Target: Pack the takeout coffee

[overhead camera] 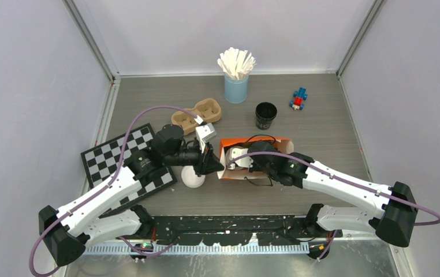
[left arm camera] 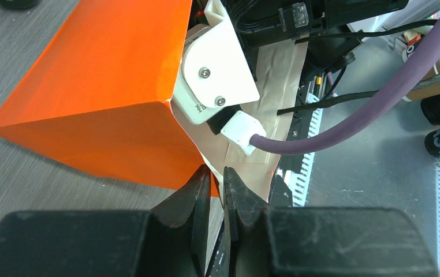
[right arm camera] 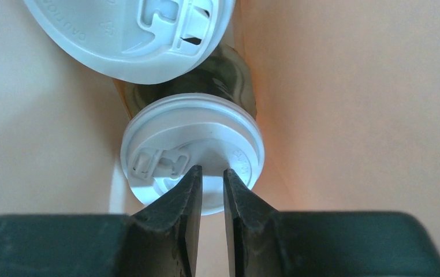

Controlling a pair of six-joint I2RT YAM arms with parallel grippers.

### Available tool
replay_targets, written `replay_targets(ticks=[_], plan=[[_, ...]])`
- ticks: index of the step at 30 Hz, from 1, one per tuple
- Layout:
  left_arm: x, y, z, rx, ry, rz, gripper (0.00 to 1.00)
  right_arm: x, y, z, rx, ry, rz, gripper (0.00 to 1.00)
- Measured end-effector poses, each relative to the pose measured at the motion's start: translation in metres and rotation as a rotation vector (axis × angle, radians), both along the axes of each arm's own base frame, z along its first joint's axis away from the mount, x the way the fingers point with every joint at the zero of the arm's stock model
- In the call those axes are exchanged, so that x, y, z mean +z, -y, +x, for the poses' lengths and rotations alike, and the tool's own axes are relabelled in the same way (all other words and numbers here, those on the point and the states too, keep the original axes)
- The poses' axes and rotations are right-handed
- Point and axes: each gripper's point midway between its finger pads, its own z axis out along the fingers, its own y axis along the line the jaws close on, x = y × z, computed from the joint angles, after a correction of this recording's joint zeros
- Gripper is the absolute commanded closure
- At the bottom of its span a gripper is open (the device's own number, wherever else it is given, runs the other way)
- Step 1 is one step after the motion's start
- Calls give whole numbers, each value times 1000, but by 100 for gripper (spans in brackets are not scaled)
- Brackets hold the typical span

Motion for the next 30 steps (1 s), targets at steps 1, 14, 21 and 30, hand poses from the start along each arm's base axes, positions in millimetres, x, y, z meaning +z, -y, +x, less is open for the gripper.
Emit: replay_targets(ticks=[1, 14, 21, 30], plan=[[0, 0, 0, 0, 1, -1, 85, 1, -1, 0, 0, 1, 4, 74], [3, 1, 1, -1, 2, 0, 85, 26, -8, -12, 43, -35, 91, 74], [3, 1, 3, 10, 2, 2, 85, 45, -13, -22, 80, -61, 157, 72], [8, 2, 9, 48, -24, 21, 85, 71, -25, -32, 76, -114, 272, 71]])
